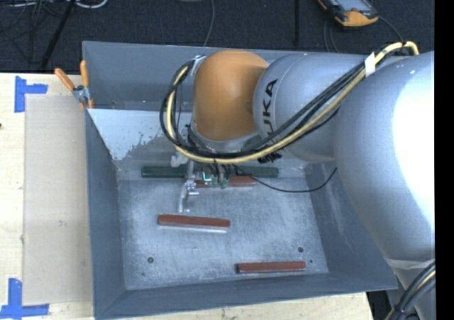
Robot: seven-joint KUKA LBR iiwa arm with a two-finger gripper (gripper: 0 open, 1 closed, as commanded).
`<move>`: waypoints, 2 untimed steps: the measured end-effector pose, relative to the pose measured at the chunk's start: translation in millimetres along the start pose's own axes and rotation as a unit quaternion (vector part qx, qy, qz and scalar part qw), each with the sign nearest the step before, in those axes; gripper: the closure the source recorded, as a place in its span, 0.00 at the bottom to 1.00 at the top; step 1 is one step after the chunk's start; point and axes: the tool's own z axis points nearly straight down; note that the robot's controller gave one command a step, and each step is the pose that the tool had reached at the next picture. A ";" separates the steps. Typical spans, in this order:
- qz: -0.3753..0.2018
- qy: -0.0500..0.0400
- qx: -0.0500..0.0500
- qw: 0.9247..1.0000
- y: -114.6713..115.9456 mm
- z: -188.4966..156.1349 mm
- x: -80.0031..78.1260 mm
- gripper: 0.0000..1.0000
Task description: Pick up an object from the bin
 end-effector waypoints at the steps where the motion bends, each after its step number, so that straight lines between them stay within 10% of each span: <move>1: 0.001 -0.004 -0.001 1.000 -0.4 -4.8 -2.0 0.00; 2: 0.017 -0.005 -0.003 1.000 -0.3 48.8 58.8 1.00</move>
Offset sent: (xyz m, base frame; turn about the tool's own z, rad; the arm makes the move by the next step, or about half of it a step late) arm -0.0624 -0.0029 -0.0558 0.0323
